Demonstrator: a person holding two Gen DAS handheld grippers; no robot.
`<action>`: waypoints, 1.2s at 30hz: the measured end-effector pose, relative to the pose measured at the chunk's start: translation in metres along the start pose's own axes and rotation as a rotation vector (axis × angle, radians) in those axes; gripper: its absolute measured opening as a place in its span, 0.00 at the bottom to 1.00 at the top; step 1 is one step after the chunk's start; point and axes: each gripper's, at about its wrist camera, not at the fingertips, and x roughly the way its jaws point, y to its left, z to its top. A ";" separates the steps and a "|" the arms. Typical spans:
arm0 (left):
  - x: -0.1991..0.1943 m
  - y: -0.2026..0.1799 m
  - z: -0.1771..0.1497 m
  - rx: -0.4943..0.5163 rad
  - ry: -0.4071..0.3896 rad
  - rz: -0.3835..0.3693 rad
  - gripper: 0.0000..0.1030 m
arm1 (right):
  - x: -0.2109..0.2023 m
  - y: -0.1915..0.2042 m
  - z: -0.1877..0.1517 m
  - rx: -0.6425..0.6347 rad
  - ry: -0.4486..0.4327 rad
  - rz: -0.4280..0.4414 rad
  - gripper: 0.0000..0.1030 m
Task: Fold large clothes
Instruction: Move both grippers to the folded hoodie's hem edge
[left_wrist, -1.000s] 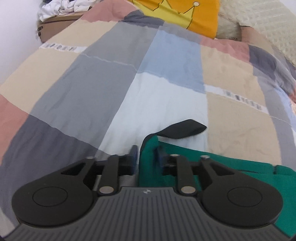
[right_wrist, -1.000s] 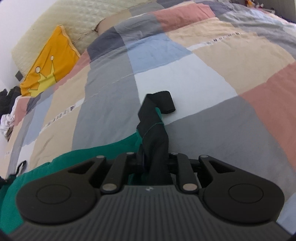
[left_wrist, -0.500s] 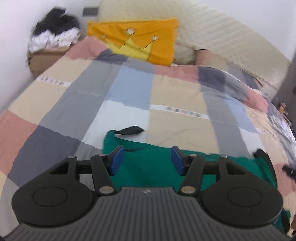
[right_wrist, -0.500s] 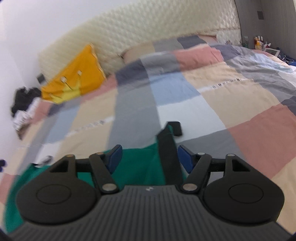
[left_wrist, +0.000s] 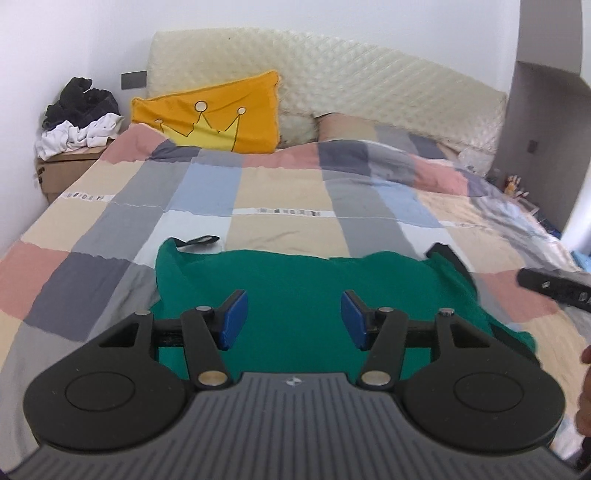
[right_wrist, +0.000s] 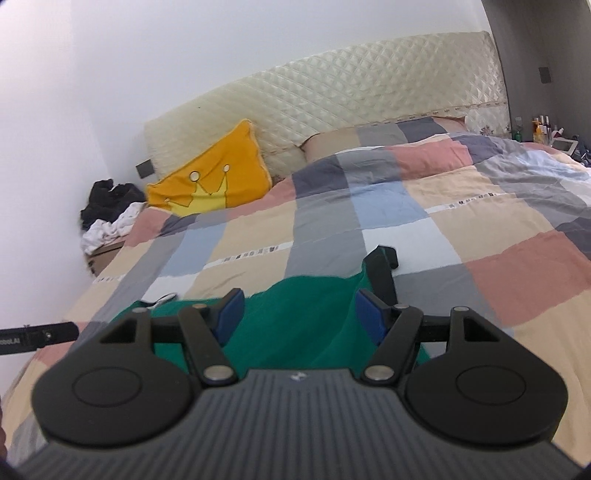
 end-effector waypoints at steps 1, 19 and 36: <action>-0.006 -0.001 -0.004 0.003 -0.005 -0.001 0.60 | -0.004 0.003 -0.003 -0.001 0.001 0.008 0.66; -0.090 -0.045 -0.053 0.069 -0.089 -0.136 0.60 | -0.054 0.046 -0.061 -0.031 0.024 0.003 0.67; -0.070 -0.018 -0.082 0.034 -0.091 -0.054 0.64 | -0.034 0.055 -0.090 0.031 0.079 -0.076 0.67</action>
